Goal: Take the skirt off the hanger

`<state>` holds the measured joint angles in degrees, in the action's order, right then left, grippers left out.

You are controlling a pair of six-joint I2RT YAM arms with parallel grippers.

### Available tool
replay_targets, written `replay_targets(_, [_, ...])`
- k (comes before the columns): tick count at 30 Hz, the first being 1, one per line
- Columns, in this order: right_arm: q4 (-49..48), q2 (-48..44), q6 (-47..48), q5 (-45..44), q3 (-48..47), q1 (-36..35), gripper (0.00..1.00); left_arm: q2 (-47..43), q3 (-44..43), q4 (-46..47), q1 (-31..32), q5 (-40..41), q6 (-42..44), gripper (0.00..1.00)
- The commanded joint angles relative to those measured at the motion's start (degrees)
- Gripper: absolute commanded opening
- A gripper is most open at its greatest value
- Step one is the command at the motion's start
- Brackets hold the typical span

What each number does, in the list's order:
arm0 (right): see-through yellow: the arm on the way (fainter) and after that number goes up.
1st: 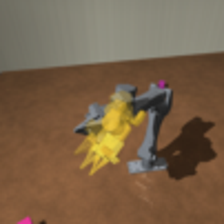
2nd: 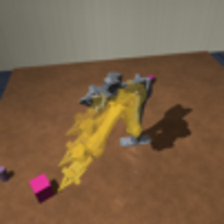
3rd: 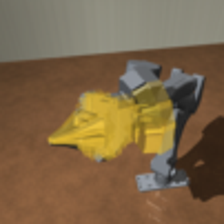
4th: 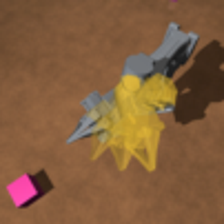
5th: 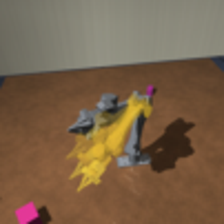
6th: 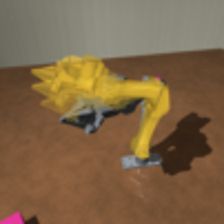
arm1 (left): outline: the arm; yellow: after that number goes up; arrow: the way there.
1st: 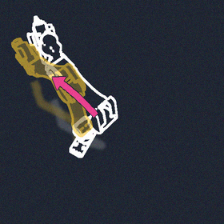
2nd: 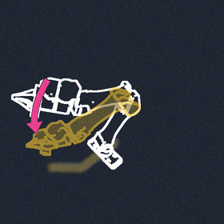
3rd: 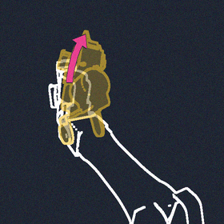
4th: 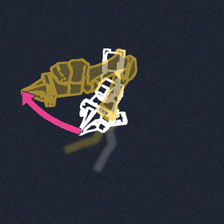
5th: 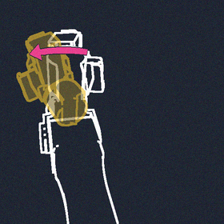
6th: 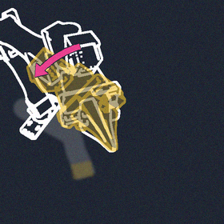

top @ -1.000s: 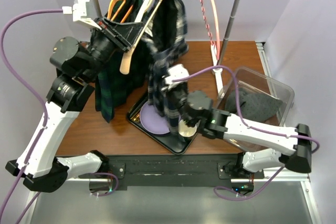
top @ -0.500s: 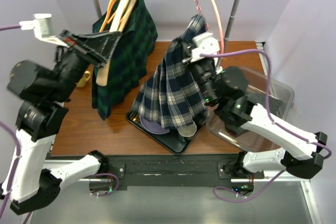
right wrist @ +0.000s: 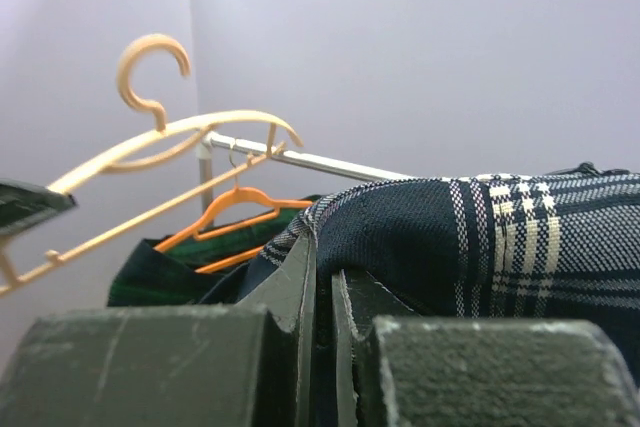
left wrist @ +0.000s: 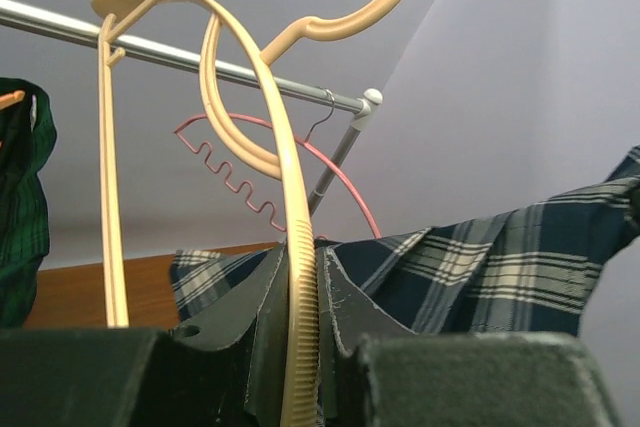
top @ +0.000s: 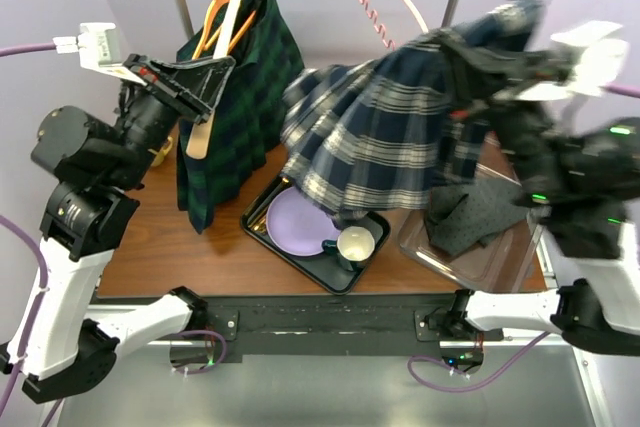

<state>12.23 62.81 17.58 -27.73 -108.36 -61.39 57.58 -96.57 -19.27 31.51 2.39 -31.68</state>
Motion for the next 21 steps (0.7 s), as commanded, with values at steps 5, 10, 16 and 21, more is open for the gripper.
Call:
replay_targets(5, [5.36, -5.84, 3.23, -3.82, -5.12, 0.04, 0.0, 1.65, 2.09, 3.71, -0.31, -4.04, -2.41, 0.0])
replay_targets(10, [3.59, -7.08, 5.88, -6.46, -4.32, -0.05, 0.0, 1.83, 1.92, 3.97, -0.3, -5.73, -3.3, 0.0])
replay_targets(16, [2.72, -8.22, 7.55, -7.95, -2.65, -0.05, 0.0, 0.51, -0.54, 3.8, -0.31, -5.2, -3.56, 0.0])
replay_targets(21, [0.61, -9.1, 10.62, -10.76, -1.25, -0.05, 0.0, 0.08, -3.79, 2.39, -0.22, -8.19, -5.4, 0.0])
